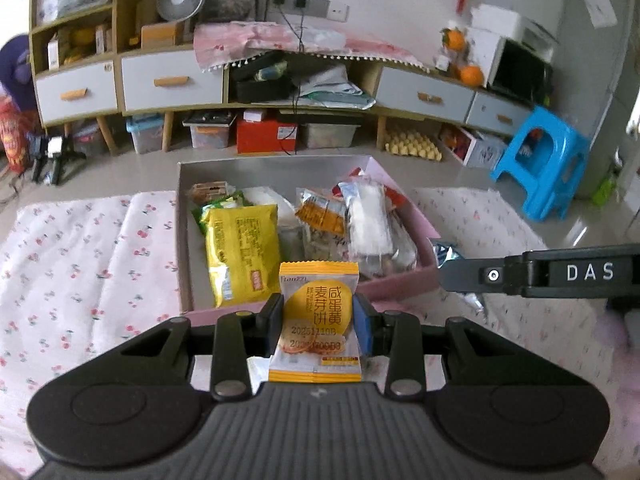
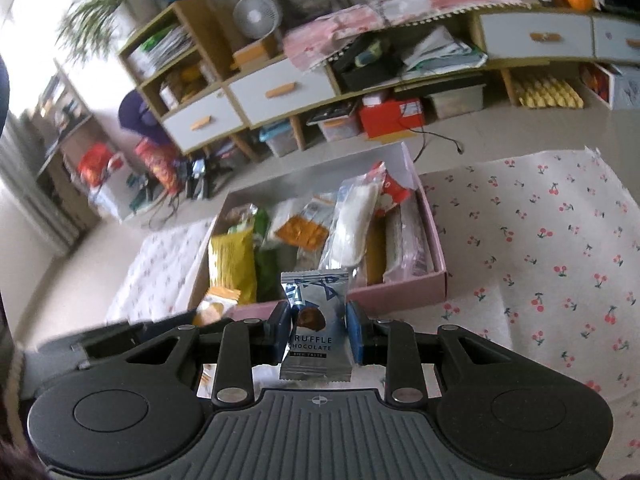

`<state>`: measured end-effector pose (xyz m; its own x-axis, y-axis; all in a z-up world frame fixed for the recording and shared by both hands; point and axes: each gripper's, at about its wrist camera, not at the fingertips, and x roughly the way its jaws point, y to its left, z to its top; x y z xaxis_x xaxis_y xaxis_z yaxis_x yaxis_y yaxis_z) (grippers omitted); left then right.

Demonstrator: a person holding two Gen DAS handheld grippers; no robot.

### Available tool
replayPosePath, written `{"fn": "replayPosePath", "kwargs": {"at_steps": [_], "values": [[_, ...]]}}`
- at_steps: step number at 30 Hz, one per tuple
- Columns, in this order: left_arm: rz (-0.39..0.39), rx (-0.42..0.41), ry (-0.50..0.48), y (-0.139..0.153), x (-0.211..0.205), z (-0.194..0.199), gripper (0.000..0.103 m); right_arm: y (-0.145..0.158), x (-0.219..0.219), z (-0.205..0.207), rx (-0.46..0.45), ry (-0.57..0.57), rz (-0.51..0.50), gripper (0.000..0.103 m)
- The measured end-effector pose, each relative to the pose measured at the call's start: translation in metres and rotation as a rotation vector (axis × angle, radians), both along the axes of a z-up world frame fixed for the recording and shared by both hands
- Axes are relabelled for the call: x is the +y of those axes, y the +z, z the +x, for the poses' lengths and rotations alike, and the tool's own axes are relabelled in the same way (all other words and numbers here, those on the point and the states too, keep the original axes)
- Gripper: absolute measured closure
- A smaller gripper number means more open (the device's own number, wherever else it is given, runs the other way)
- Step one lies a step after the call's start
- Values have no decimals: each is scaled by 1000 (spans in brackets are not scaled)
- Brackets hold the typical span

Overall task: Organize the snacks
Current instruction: 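Lift and carry the cake packet and truffle packet over the pink box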

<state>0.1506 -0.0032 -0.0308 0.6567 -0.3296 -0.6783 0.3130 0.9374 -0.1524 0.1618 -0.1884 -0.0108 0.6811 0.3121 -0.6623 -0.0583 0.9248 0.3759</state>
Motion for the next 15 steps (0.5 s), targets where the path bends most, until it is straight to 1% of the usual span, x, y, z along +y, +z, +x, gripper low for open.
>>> {"fn": "replayPosePath", "kwargs": {"at_steps": [2,4,7,10,15], "values": [[-16,-4,8,1,-3,7,70,0,-2,4,1,-22,26,75],[-11,-14,3,1,-6,13,69,0,-3,10,3,-28,33,75],[7,-29,2,0,-11,24,69,2,-4,22,-9,-39,10,75],[-8,-33,2,1,-12,32,69,0,-8,34,-13,-57,-11,75],[-31,-29,0,-4,-11,39,69,-7,-16,41,-15,-80,0,75]]}}
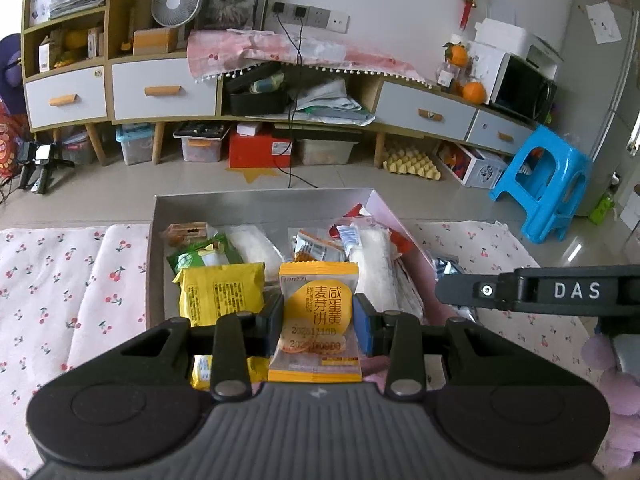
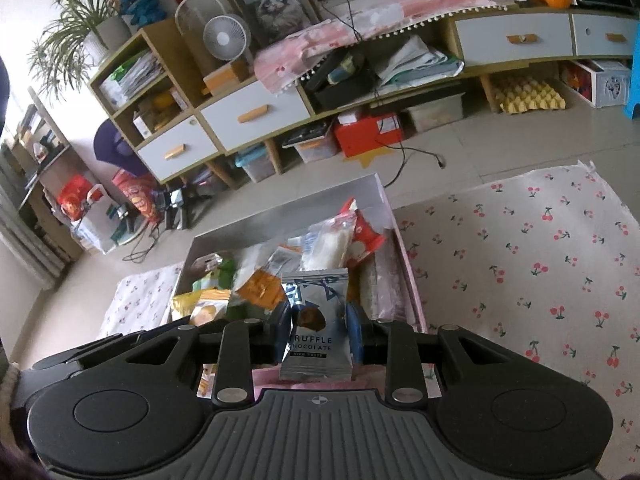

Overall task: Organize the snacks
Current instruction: 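Lift and carry the cake packet and truffle packet over the pink box, then open the left tool over the box while the right tool releases the truffle packet inside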

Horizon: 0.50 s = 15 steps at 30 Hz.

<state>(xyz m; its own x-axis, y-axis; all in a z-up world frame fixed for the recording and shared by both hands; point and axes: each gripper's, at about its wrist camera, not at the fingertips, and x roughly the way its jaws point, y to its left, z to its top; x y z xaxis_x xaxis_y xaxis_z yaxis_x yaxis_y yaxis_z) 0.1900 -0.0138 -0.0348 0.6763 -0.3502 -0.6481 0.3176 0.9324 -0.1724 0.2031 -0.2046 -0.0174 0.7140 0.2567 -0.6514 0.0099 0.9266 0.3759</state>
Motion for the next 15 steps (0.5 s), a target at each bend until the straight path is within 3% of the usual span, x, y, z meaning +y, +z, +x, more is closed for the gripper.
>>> {"fn": "replayPosePath", "kwargs": {"at_steps": [6,8,10,15], "values": [[-24,8,16,-9,-1,11,68,-5,-5,5,11,-13,-18,75],[-38,-1,16,-8,-1,10,61,-5,-7,7,11,-14,-17,75],[-36,-14,16,-7,-3,8,44,-4,-8,8,9,-16,-14,75],[-24,-4,22,-3,-4,3,41,-3,-4,20,4,-2,-11,75]]}}
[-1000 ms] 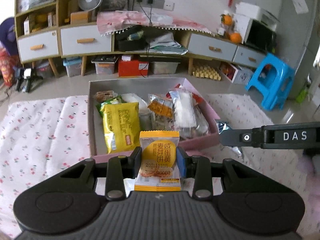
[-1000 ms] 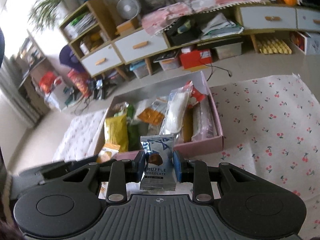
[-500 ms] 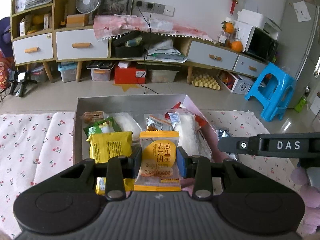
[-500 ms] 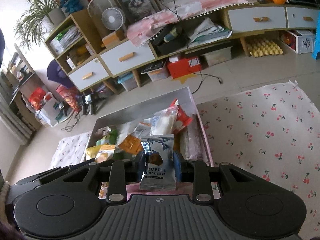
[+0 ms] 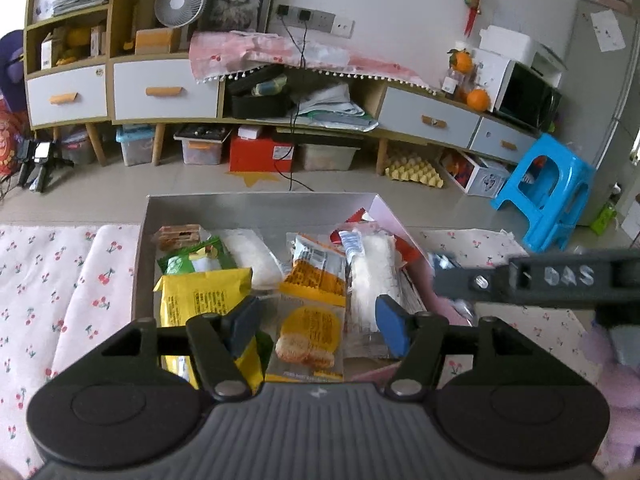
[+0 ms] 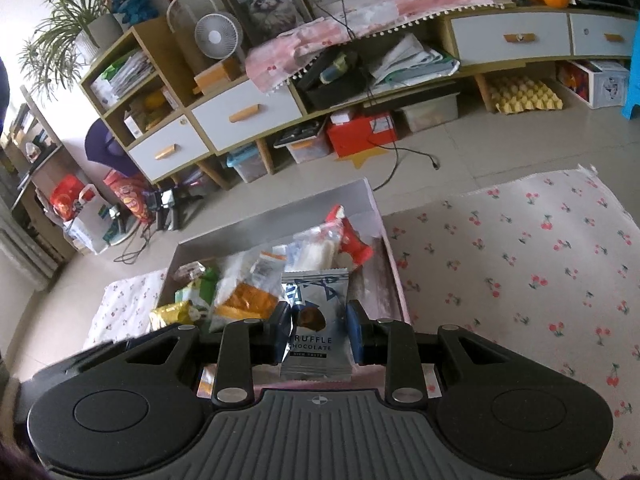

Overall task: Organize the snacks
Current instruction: 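Open the left tool over the box while the right tool releases the truffle packet inside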

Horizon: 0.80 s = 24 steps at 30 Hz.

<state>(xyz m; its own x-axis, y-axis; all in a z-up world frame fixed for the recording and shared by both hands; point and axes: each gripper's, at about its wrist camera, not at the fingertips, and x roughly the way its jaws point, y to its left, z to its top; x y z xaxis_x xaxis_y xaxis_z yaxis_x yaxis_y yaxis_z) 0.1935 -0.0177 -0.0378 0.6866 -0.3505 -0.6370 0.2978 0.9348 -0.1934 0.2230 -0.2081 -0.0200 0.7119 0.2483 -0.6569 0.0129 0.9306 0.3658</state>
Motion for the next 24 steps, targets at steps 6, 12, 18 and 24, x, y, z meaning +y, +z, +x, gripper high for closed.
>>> {"fn": "replayPosePath", "kwargs": {"at_steps": [6,12,18,24], "values": [[-25,31,25,8,7,-10,37,9,11,32,-18,50,15,75],[8,37,70,12,11,-10,36,18,26,62,-38,113,-7,72],[40,35,91,13,17,-9,36,13,45,86,-26,115,-39,73],[41,42,101,12,27,-9,34,13,41,78,-14,110,11,71]]}}
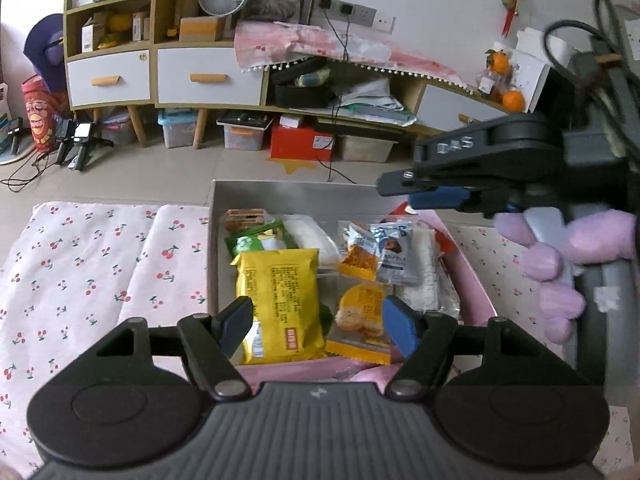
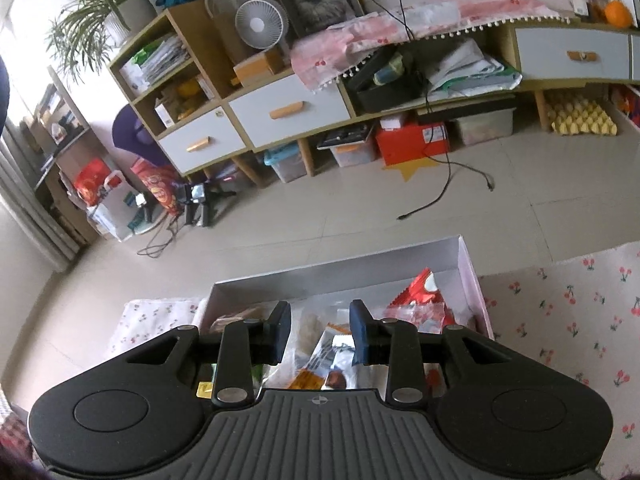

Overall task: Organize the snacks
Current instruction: 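Open the left tool over the box while the right tool releases the truffle packet inside, then move both tools back over the pink-wrapped bar and white packet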

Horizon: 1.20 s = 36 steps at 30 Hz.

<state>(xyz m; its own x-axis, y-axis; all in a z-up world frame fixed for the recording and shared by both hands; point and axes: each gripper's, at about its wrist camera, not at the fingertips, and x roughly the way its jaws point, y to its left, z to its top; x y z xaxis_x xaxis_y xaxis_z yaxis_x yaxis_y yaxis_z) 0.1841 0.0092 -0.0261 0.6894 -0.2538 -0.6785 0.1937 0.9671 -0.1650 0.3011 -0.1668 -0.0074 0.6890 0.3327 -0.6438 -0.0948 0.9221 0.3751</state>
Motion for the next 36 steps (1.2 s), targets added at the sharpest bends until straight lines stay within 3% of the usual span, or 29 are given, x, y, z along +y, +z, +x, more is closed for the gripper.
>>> {"fn": "replayPosePath", "kwargs": {"at_steps": [2,6,15,22,24,32,36], "values": [[-7,2,8,0,3,0,32,5,-1,-4,3,-2,-11,71],[-12,8,15,3,7,-3,30,17,-5,-21,-15,-7,-33,44],[-12,0,23,17,11,-24,15,42,-13,-69,-26,-7,-62,21],[75,-2,13,22,12,-43,7,44,-16,-111,-43,4,-128,16],[94,-3,15,22,14,-47,5,42,-18,-121,-46,1,-136,9],[144,13,-9,4,16,-61,1,26,-25,-152,-60,9,-174,9],[156,24,-22,-9,22,-67,2,9,-19,-165,-92,72,-235,9]]}}
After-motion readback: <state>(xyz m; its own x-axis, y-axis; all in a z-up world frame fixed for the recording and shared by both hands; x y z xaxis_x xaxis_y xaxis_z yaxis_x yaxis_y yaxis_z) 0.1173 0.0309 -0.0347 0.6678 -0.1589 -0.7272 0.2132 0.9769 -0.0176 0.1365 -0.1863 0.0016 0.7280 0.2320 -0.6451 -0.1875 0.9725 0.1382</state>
